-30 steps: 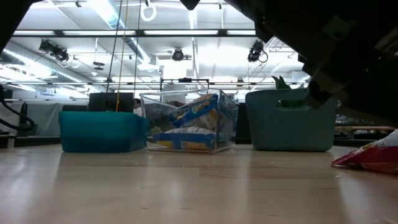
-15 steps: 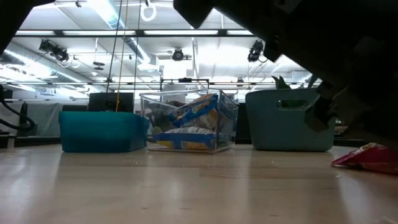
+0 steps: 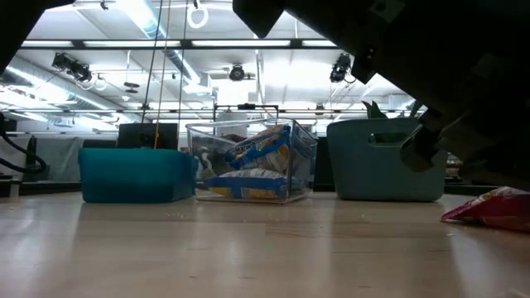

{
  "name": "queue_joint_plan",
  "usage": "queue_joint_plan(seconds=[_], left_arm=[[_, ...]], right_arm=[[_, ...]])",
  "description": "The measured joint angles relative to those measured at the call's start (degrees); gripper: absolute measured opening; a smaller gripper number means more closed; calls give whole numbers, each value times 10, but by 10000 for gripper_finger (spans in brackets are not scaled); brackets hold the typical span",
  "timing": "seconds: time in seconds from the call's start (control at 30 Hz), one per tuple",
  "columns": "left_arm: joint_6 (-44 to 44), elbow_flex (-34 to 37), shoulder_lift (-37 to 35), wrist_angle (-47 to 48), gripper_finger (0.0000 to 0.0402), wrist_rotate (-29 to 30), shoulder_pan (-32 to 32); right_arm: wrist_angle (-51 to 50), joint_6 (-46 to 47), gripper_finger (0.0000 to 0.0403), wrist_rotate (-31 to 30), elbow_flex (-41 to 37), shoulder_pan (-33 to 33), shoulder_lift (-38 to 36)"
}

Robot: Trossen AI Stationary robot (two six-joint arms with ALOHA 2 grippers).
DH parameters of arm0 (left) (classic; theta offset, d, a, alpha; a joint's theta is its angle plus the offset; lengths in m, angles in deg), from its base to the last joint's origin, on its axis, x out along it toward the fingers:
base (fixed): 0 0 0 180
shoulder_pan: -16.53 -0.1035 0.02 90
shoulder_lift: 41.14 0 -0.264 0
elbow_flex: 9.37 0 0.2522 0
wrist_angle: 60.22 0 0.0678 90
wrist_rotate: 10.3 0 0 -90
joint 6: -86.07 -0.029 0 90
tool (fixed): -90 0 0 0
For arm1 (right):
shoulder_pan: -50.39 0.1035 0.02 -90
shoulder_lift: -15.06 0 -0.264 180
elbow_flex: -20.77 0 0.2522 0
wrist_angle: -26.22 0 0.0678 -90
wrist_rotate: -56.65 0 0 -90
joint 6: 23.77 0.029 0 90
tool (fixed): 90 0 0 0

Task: Sort Maruchan noodles
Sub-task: Put the red noodle pack into the dark green bin

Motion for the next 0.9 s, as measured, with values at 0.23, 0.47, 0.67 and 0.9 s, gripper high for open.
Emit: queue_joint_plan(seconds=[0.23,0.47,0.67,0.9], left_arm=[[-7,0,0,-4,39,-11,-17],[1,0,-3,-37,14,-89,-40],[-14,-2,-42,-52,14,-134,-61],[-75,-3,-103,-26,13,-129,-84]], right_arm=[[0,0,50,0,0,0,0],[0,0,50,0,0,0,0],[0,0,50,0,0,0,0],[0,0,50,0,0,0,0]])
